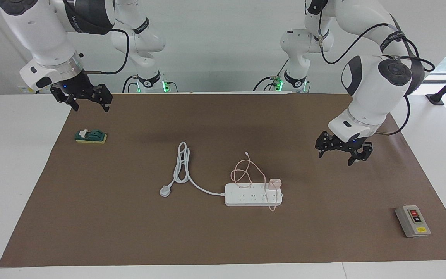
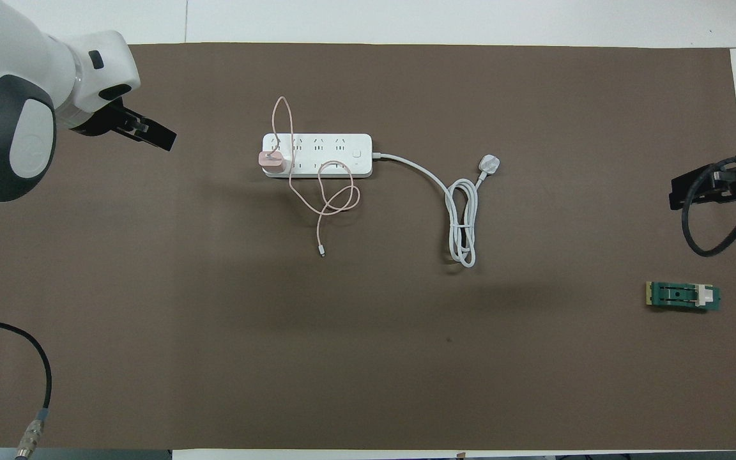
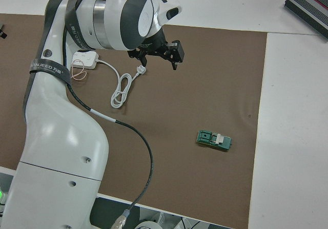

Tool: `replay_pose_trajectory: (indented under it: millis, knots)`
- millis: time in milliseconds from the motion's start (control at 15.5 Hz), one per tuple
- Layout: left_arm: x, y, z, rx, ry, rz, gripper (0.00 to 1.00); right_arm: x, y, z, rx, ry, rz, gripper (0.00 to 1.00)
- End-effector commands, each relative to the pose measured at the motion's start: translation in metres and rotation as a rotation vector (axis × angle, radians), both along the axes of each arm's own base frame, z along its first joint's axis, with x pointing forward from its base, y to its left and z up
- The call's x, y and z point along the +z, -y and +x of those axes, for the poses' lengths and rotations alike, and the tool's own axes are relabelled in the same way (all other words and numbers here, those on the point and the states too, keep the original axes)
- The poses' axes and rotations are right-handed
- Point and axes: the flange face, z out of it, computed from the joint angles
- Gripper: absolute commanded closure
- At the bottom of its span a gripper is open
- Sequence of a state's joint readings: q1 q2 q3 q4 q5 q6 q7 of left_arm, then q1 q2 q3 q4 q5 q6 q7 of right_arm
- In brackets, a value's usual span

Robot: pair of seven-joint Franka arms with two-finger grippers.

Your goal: Plug charger into power strip

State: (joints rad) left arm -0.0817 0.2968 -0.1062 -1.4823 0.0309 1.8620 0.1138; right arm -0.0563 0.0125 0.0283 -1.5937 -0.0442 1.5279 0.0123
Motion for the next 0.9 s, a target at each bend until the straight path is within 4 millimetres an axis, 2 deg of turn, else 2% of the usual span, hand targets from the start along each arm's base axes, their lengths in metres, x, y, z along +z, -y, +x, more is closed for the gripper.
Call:
replay_pose_trajectory:
  millis: [0,65,258,516,710,839]
  knots:
    - [0.007,-0.018,-0.010,0.152,-0.018,-0.015,0.00,0.002,0.001,-0.005,-0.011,0.007,-0.005,0.00]
    - [0.005,-0.019,-0.010,0.201,-0.019,-0.019,0.00,0.002,0.001,-0.005,-0.011,0.007,-0.005,0.00]
    - [0.005,-0.049,-0.005,0.288,-0.010,-0.024,0.00,0.002,0.001,-0.005,-0.011,0.007,-0.005,0.00]
    - [-0.002,-0.054,-0.017,0.295,-0.048,-0.011,0.00,0.002,0.001,-0.006,-0.011,0.008,-0.005,0.00]
    - [-0.009,-0.045,-0.024,0.289,-0.068,-0.004,0.00,0.002,0.001,-0.006,-0.011,0.008,-0.005,0.00]
    - [-0.005,-0.052,-0.026,0.301,-0.074,-0.002,0.00,0.002,0.001,-0.005,-0.010,0.007,-0.005,0.00]
